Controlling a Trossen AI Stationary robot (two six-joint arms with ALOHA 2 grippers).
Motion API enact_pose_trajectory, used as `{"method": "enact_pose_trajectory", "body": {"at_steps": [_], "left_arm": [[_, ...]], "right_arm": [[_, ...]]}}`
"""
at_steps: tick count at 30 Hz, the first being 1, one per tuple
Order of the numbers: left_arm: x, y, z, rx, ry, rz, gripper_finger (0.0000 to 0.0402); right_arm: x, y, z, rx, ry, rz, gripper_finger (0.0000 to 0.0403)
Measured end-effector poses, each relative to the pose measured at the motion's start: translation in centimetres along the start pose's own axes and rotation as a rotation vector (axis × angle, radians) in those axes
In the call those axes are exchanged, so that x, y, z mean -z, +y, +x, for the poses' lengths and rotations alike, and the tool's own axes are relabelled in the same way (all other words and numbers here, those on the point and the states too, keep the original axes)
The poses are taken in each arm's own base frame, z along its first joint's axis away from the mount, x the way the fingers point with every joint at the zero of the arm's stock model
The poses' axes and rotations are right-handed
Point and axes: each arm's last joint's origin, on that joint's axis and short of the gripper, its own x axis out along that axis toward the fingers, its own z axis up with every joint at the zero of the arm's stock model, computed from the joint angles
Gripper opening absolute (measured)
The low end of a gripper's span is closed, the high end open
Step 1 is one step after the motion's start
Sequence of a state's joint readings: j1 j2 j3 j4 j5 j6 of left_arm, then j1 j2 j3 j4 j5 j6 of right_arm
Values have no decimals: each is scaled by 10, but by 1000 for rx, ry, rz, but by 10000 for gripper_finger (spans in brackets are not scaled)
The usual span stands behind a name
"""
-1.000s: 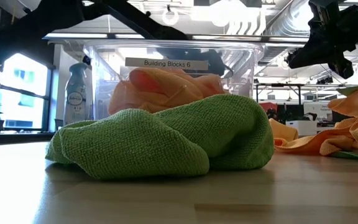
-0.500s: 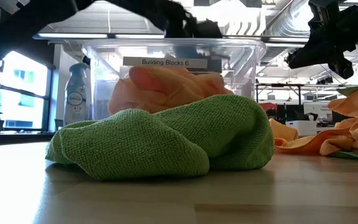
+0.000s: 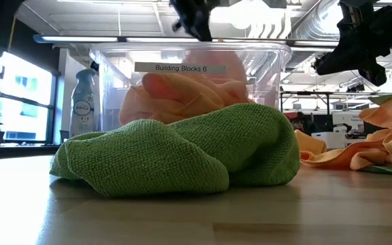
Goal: Sort microfiber towel by color & place in baskets
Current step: Put the top left orange towel into the top transparent bin
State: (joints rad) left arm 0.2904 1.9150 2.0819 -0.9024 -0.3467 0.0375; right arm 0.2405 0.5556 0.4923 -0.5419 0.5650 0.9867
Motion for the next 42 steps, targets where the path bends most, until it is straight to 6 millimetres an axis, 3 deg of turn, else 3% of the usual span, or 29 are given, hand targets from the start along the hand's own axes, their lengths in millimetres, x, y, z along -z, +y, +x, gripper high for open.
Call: {"method": "enact_pose_trajectory", "body": {"at_steps": [4, 8, 15, 20, 28, 34, 38, 42], "left_arm": [[-6, 2, -43, 21, -80, -29, 0], [-8, -9, -82, 73, -151, -41, 0], [-3, -50, -135, 37, -244, -42, 0], [3, -77, -161, 53, -287, -103, 0], [17, -116, -187, 106, -309, -194, 0], [30, -127, -197, 151, -244, -324, 0], [41, -135, -187, 161, -122, -382, 0], [50, -149, -164, 140, 13, -395, 0]], "right_arm": [[1, 0, 0, -10, 18, -2, 0], [1, 0, 0, -10, 22, -6, 0], [2, 0, 0, -32, 60, -50, 0], [3, 1, 0, -54, 92, -59, 0], [4, 2, 0, -81, 132, -77, 0], [5, 1, 0, -86, 142, -87, 0], [5, 2, 0, -92, 149, -105, 0], [5, 1, 0, -92, 152, -106, 0]]}}
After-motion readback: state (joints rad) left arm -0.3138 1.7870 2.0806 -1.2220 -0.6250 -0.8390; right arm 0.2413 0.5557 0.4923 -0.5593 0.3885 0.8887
